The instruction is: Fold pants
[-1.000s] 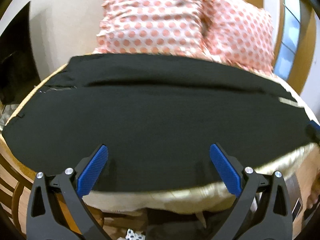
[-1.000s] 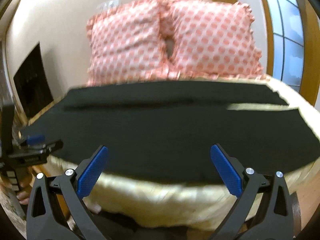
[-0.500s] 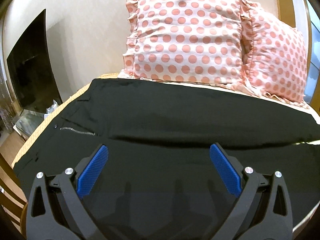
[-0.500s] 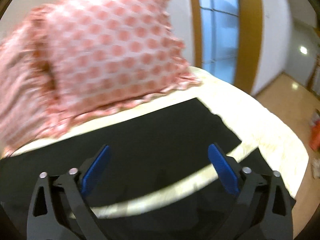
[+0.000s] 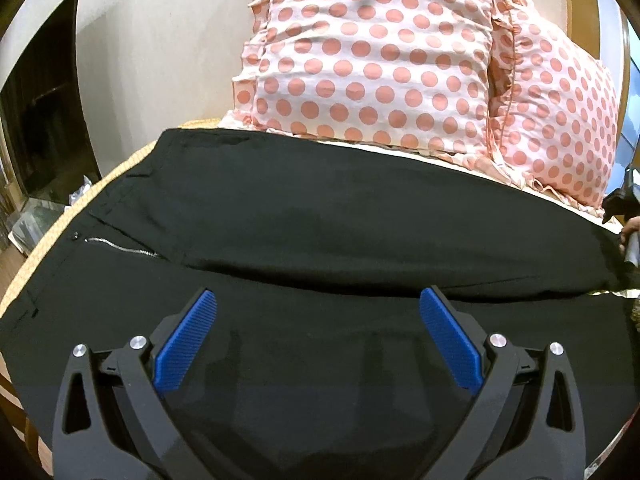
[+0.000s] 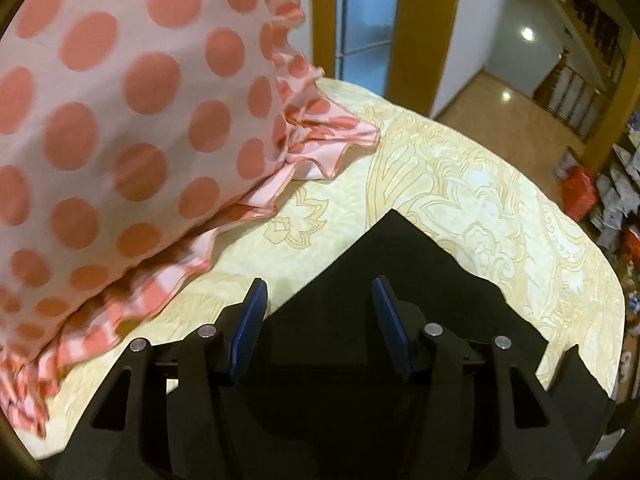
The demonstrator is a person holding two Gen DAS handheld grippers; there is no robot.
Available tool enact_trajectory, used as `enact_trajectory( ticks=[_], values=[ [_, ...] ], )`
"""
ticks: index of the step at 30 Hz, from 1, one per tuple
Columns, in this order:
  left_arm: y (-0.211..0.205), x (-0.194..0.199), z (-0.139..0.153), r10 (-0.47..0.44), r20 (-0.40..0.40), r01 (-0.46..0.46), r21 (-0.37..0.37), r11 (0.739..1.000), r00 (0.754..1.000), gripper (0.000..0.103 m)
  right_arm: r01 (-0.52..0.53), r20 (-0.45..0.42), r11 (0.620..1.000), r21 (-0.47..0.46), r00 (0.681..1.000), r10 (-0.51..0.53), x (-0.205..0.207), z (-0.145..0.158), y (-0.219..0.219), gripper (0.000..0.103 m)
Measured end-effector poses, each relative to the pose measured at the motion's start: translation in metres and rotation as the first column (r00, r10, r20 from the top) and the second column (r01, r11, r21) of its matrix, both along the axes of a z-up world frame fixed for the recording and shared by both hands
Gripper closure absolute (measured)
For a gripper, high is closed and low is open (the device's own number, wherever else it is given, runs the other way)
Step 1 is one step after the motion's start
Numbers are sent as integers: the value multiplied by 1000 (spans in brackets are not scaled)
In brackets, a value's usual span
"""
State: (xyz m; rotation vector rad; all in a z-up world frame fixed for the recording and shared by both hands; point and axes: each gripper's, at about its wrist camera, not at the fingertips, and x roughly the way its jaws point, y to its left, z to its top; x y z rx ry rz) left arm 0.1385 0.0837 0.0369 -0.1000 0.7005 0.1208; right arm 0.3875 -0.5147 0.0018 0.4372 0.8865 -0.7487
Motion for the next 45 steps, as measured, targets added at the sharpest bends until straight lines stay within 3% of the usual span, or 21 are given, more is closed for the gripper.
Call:
enact_trajectory(
  ticks=[3, 6, 7, 10, 13, 18, 23, 26, 29, 33, 37, 42, 45],
  values=[
    [3, 1, -2, -3, -9, 2, -24, 1000, 1000, 2, 8, -5, 1000, -12, 1000, -9, 0, -8, 0, 49],
    [9, 2, -2, 7, -13, -8, -54, 999, 1000, 2, -9, 31, 999, -31, 999, 10, -17, -8, 3, 66],
    [9, 2, -3, 10, -15, -11, -61, 998, 1000, 2, -5, 46, 1000, -15, 999, 5, -24, -8, 1, 78],
    [14, 2, -4, 22, -20, -23, -89, 996, 1000, 2, -31, 157, 993, 112, 987, 13, -51, -5, -8, 98],
    [19, 1, -4, 39, -16, -41, -114, 993, 999, 2, -75, 262, 989, 127, 964, 40, -84, 7, -4, 100],
    [24, 1, -4, 57, -15, -58, -138, 989, 998, 2, -176, 458, 975, 137, 884, 95, -161, 28, 8, 100],
    [25, 1, -4, 67, -16, -68, -131, 989, 998, 2, -257, 581, 949, 185, 807, 105, -235, 20, 16, 100],
    [23, 1, -3, 68, -15, -69, -115, 991, 998, 2, -269, 580, 934, 235, 810, 87, -272, -1, 24, 100],
    [20, 3, -3, 58, -19, -60, -100, 993, 998, 2, -274, 552, 914, 299, 831, 69, -277, -19, 19, 100],
    [17, 2, -3, 60, -17, -61, -77, 995, 998, 2, -280, 554, 870, 406, 832, 9, -277, -31, 5, 97],
    [17, 1, -4, 65, -14, -66, -71, 995, 998, 2, -287, 569, 830, 478, 821, -44, -277, -42, -1, 55],
    [17, 4, -5, 54, -29, -56, -78, 995, 998, 2, -295, 602, 834, 466, 797, -54, -274, -46, -4, 56],
    [18, 5, -6, 47, -35, -50, -91, 995, 998, 2, -284, 610, 833, 475, 789, -79, -268, -49, -6, 63]
  ],
)
